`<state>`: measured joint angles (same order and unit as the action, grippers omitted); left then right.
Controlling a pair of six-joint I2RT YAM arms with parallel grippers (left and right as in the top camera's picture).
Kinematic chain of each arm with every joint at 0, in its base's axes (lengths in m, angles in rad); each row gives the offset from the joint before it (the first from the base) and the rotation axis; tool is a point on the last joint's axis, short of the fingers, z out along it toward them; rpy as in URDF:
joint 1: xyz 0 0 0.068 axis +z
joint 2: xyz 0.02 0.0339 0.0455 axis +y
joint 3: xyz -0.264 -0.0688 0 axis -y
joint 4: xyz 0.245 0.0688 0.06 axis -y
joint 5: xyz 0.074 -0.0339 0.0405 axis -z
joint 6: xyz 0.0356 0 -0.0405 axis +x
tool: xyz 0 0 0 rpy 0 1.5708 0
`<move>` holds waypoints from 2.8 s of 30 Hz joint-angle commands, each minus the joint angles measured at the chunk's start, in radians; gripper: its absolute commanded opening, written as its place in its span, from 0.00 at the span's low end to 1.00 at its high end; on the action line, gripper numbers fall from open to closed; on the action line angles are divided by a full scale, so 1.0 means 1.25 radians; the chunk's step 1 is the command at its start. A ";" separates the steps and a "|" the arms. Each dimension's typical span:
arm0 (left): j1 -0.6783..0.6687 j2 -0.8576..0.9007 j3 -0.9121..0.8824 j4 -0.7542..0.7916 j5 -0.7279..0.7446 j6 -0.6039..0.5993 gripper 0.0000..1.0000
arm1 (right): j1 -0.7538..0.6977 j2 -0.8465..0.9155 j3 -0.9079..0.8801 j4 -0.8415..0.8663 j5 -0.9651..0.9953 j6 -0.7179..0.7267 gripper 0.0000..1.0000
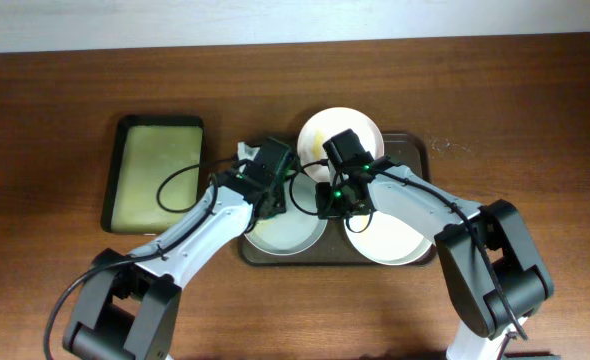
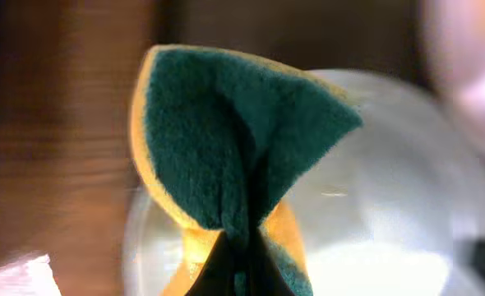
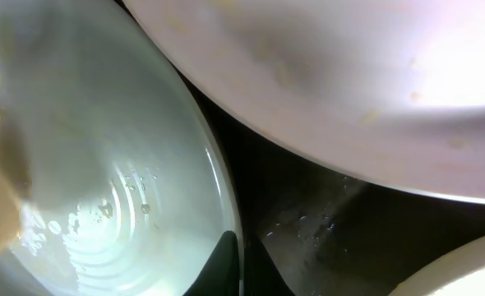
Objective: Clean dirty plates on tray and stack at the side
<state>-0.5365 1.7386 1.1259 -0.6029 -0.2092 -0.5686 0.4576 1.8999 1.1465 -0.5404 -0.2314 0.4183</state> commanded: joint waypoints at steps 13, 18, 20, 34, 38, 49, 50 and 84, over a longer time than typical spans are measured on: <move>0.002 0.133 0.017 -0.008 -0.019 -0.029 0.00 | 0.001 0.009 0.005 -0.001 0.027 -0.002 0.04; 0.002 0.131 0.024 -0.091 -0.273 -0.030 0.00 | 0.001 0.009 0.005 -0.001 0.027 -0.002 0.04; 0.002 0.130 0.037 -0.120 -0.325 -0.030 0.00 | 0.001 0.009 0.005 -0.002 0.030 -0.002 0.04; 0.161 -0.090 0.226 -0.236 -0.070 0.023 0.00 | 0.002 -0.063 0.143 -0.120 0.059 -0.135 0.04; 0.334 -0.107 0.222 -0.255 0.079 0.058 0.00 | 0.036 -0.092 0.329 -0.295 0.259 -0.219 0.04; 0.507 -0.106 0.219 -0.261 0.137 0.182 0.00 | 0.317 -0.093 0.575 -0.435 0.988 -0.500 0.04; 0.507 -0.106 0.219 -0.261 0.138 0.181 0.00 | 0.332 -0.093 0.575 -0.432 1.023 -0.529 0.04; 0.168 0.031 0.185 -0.208 0.381 0.184 0.00 | -0.026 0.004 0.003 0.006 -0.031 -0.055 0.04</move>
<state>-0.2695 1.7016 1.3849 -0.8948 0.2520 -0.2924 0.4206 1.9087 1.1603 -0.5369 -0.2611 0.3336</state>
